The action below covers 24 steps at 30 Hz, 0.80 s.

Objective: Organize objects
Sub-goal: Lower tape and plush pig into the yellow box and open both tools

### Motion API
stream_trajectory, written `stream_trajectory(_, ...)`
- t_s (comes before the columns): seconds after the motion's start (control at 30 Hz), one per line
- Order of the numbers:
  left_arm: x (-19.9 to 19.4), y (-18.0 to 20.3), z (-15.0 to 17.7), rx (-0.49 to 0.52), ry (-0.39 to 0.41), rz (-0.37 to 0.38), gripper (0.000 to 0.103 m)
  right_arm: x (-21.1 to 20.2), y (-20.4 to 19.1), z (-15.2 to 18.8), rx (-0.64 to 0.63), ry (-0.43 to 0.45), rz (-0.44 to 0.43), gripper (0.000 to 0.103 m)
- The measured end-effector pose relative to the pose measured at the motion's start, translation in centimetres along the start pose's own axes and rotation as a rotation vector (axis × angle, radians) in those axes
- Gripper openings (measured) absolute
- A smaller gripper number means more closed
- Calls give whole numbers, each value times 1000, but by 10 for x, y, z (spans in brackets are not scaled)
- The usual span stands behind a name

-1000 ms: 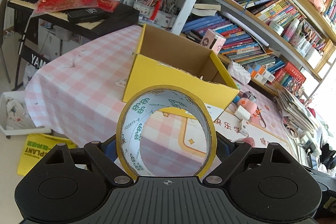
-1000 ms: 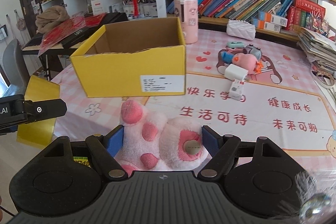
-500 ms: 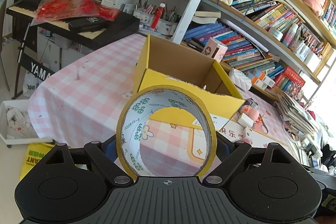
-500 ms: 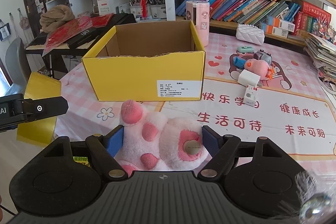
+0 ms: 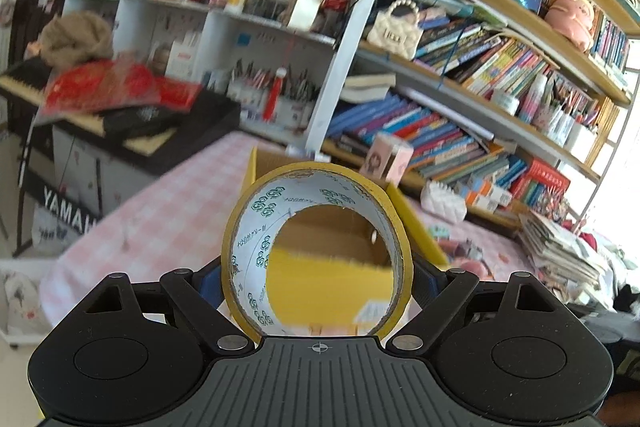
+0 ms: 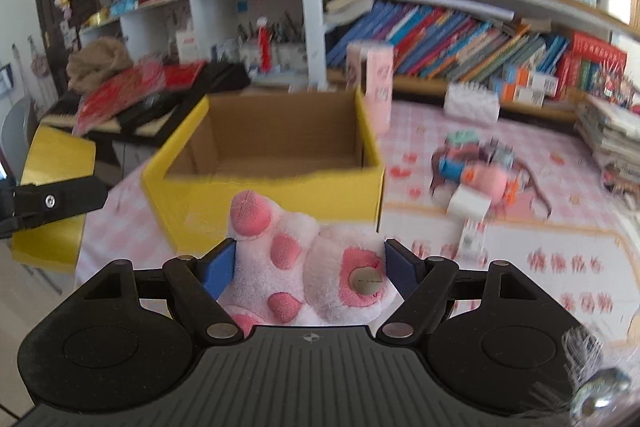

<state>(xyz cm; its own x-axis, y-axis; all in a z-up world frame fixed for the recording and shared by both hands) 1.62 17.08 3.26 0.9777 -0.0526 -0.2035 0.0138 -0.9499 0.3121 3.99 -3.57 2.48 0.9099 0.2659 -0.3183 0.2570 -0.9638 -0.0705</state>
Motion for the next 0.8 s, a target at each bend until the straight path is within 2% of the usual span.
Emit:
stream_trajectory(0.13, 27, 11, -12, 48, 34, -24, 88, 20, 10, -31, -15, 74, 3, 76)
stream_trajectory(0.33, 78, 28, -16, 136, 7, -58, 88, 69, 27, -67, -20, 124, 0, 76)
stream_trajectory(0.6, 147, 48, 1, 287, -66, -140, 88, 147, 30, -86, -88, 97, -73, 77)
stream_trajectory(0.8, 184, 60, 19, 396, -147, -174, 88, 204, 16, -82, -167, 21, -157, 77)
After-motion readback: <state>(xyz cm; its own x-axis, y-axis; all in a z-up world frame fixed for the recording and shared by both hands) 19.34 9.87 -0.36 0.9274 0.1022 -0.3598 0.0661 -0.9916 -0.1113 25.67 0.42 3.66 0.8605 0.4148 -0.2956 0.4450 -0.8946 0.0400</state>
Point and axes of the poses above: each gripper's, at about its wrist camera, not at the fingertips, and x roughly the way its jaws point, y to its right, z to its underside, the point moved 2 cm from there along x, roughly the way its jaws point, and after that the axes turned 15 degrees about y, right-handed, at the moved point
